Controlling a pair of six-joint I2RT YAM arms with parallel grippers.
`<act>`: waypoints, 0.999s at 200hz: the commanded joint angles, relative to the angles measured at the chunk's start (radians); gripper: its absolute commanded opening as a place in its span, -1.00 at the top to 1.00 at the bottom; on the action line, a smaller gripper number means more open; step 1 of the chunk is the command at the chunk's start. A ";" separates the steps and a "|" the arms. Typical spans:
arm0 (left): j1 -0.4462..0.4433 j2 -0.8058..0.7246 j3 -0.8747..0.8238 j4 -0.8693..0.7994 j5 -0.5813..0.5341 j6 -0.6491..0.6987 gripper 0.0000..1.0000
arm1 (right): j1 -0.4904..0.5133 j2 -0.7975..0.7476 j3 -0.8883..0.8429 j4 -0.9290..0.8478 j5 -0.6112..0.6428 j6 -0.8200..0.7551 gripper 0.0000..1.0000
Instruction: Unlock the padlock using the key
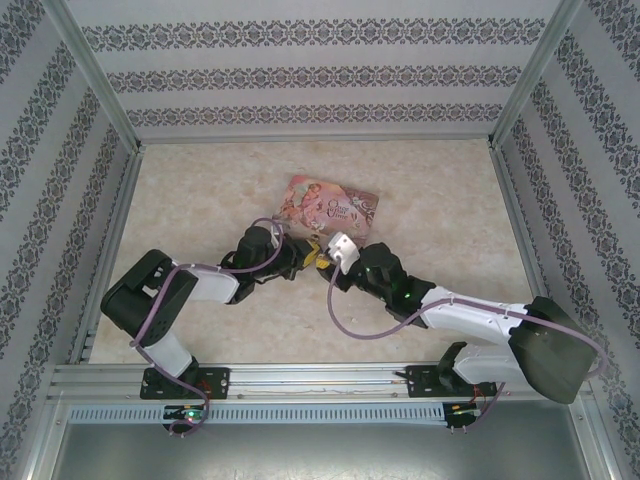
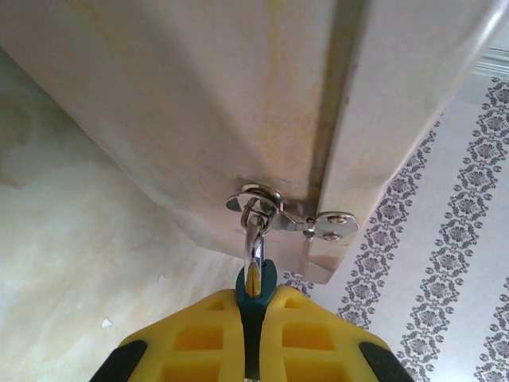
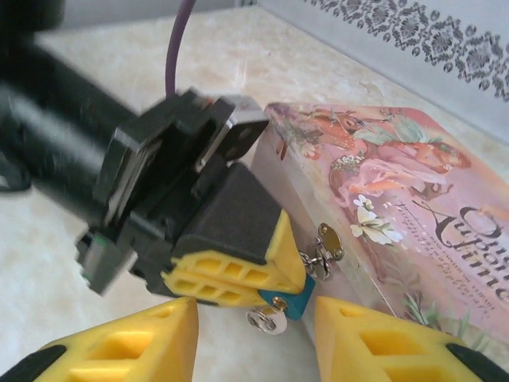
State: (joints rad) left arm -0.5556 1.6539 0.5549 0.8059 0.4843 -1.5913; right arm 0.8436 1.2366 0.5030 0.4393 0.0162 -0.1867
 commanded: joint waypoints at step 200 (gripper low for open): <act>-0.037 -0.314 -0.004 -0.285 -0.088 -0.045 1.00 | 0.064 0.079 0.224 -0.350 0.010 -0.675 0.27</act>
State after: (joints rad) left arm -0.5812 1.3796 0.5091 0.5224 0.4091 -1.6505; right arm 0.8883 1.2873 0.6880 0.0849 0.0170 -0.8459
